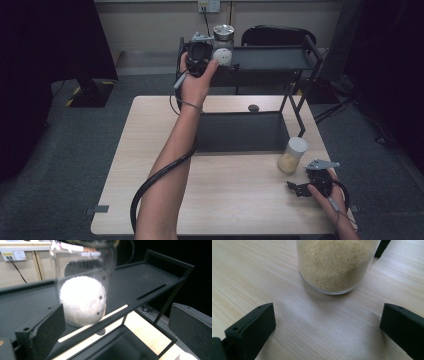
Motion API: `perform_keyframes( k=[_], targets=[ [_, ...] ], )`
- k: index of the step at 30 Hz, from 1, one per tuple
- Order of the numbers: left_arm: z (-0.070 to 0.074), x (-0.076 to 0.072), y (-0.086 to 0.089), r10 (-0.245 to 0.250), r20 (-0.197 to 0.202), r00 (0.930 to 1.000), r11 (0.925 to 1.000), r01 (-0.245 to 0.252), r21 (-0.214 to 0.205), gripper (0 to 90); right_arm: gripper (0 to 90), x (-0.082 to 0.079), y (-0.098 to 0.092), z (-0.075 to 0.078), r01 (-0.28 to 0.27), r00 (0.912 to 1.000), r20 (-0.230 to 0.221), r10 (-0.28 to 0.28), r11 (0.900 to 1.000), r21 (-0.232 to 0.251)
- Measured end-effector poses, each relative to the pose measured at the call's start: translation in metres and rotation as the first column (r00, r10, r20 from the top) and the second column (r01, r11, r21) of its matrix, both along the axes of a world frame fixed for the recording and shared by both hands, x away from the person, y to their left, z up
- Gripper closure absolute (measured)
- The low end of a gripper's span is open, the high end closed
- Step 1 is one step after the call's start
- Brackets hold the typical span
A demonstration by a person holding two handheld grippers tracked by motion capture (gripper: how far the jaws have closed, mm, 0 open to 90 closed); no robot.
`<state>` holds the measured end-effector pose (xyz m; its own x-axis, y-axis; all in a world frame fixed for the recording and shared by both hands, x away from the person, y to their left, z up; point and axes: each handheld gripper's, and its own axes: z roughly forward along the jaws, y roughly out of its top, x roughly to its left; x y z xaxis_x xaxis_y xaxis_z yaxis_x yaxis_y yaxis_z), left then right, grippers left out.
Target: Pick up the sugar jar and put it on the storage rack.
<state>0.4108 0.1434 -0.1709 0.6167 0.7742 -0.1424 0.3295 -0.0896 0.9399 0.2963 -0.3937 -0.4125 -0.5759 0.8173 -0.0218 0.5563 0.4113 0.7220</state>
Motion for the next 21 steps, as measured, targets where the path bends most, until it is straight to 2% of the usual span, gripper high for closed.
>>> perform_keyframes(
  k=[4,7,15,21],
  targets=[
    [-0.007,-0.003,0.002,-0.007,-0.003,1.0,1.0,0.007,0.003,0.6,0.0,0.0,0.0,0.0,-0.003,1.0,0.0,0.003,1.0,0.0],
    [-0.013,-0.007,0.004,-0.015,0.018,0.9997,0.9999,0.015,0.007,0.8,0.0,0.0,0.0,0.0,-0.002,1.0,0.0,0.002,1.0,0.0],
    [-0.024,-0.013,0.011,-0.043,0.019,0.9989,0.999,0.043,0.016,0.9,0.0,0.0,0.0,0.0,-0.002,1.0,0.0,0.002,1.0,0.0],
    [-0.034,-0.018,0.017,-0.046,0.022,0.9987,0.9988,0.045,0.016,0.9,0.0,0.0,0.0,0.0,-0.002,1.0,0.0,0.002,1.0,0.0]
  ],
)
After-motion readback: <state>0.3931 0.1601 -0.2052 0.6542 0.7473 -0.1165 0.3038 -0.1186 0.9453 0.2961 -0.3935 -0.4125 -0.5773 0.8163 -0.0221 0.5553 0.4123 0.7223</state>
